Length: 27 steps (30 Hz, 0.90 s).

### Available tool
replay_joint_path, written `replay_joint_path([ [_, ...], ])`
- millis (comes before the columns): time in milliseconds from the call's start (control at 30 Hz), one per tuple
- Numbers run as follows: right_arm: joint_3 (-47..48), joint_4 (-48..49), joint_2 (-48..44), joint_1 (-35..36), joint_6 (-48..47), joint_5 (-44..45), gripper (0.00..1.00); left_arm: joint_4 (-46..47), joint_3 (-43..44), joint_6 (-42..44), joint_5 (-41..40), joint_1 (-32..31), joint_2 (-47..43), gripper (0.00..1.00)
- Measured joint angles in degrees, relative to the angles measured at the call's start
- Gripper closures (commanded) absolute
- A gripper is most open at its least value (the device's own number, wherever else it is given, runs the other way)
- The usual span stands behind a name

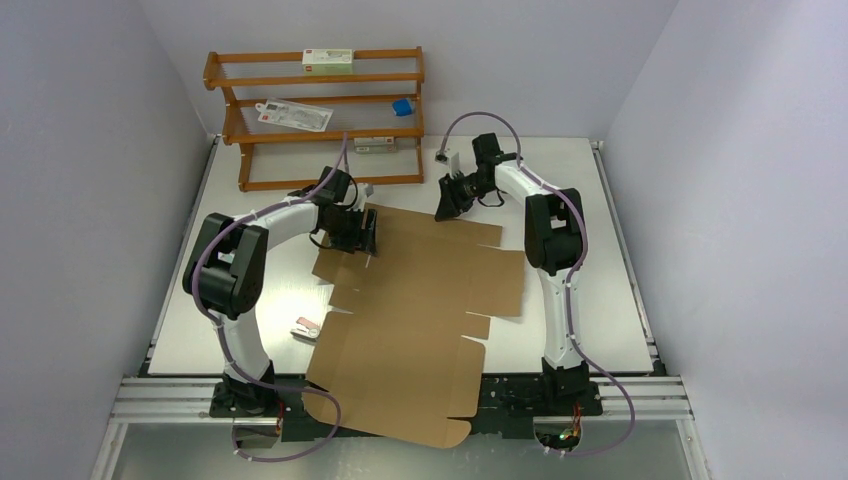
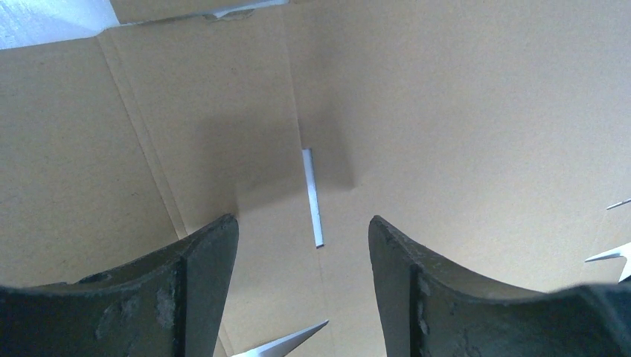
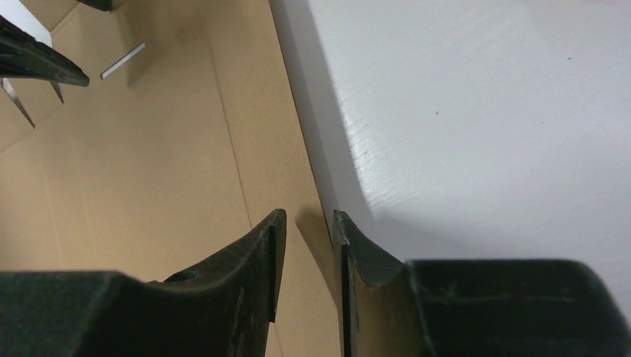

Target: Fold the paper box

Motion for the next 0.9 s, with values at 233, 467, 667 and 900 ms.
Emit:
replay_joint_path([
  [233,0.5,-3.3,-0.5,0.0,-2.9,-2.3,0.66,-0.2,0.2,0.0,0.0,-0.1,0.1,0.3],
  [467,0.1,-5.5,-3.0,0.5,-4.6,-4.1,0.66,-0.4,0.5,0.0,-0.2,-0.2,0.3,0.3],
  [667,-0.1,-6.7,-3.6,1.5,-5.6,-4.0,0.66,-0.4,0.6,0.0,-0.2,-0.2,0.4,0.3],
  [900,-3.8,-5.7,-6.3,2.7,-5.1,0.0,0.7,-0.5,0.6,0.0,-0.3,-0.2,0.4,0.3],
])
